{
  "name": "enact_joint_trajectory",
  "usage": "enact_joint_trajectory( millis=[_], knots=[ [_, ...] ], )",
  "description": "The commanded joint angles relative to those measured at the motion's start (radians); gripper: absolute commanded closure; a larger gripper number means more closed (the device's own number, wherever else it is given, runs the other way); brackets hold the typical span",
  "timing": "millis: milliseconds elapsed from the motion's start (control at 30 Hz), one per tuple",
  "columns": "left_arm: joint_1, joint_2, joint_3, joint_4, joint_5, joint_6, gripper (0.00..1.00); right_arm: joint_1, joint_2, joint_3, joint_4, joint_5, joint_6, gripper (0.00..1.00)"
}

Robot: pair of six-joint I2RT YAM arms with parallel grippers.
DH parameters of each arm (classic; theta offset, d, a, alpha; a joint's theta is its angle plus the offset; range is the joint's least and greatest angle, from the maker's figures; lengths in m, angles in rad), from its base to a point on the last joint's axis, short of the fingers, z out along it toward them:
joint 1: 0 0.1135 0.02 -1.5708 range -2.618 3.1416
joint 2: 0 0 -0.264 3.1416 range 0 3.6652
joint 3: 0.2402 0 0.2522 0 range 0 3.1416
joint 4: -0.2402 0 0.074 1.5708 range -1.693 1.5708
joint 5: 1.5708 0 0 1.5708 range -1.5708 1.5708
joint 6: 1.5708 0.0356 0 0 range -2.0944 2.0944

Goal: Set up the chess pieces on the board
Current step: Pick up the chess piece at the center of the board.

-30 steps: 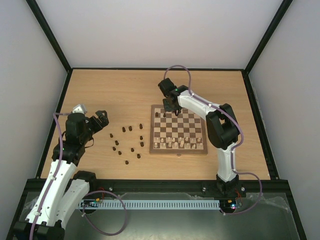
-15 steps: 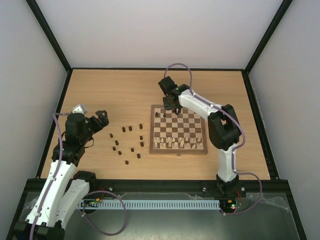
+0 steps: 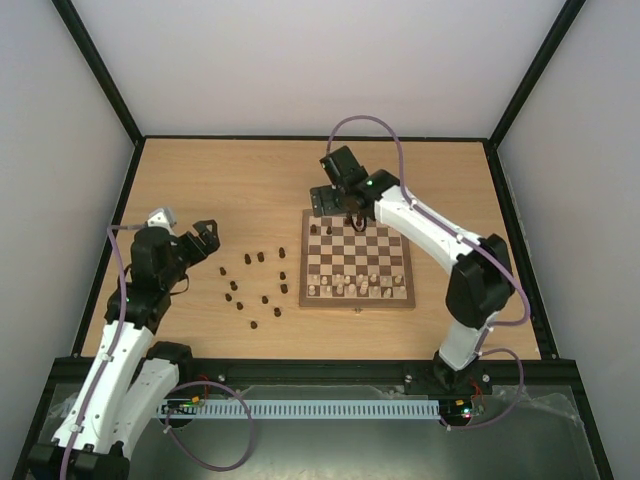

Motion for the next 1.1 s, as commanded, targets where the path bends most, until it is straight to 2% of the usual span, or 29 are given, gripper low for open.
enact_joint_trajectory(
  millis=[0, 367, 700, 867, 1033, 1067],
  knots=[
    [0.001, 0.008, -0.006, 0.022, 0.022, 0.008, 0.0, 0.068, -0.121, -0.11, 0.011, -0.058, 0.008, 0.01],
    [-0.001, 0.031, -0.002, 0.038, 0.049, -0.007, 0.0, 0.172, -0.341, -0.442, 0.15, -0.206, 0.033, 0.01],
    [-0.018, 0.054, -0.048, 0.112, 0.084, -0.034, 0.01, 0.188, -0.343, -0.528, 0.208, -0.269, 0.024, 0.0],
    [-0.035, 0.059, -0.071, 0.121, 0.081, -0.038, 0.0, 0.195, -0.326, -0.517, 0.217, -0.284, 0.018, 0.08],
    [-0.043, 0.012, -0.105, 0.116, 0.085, -0.047, 0.0, 0.198, -0.306, -0.486, 0.205, -0.314, 0.014, 0.21],
    [-0.044, -0.008, -0.109, 0.112, 0.091, -0.05, 0.0, 0.204, -0.303, -0.479, 0.198, -0.311, 0.015, 0.26]
  ],
)
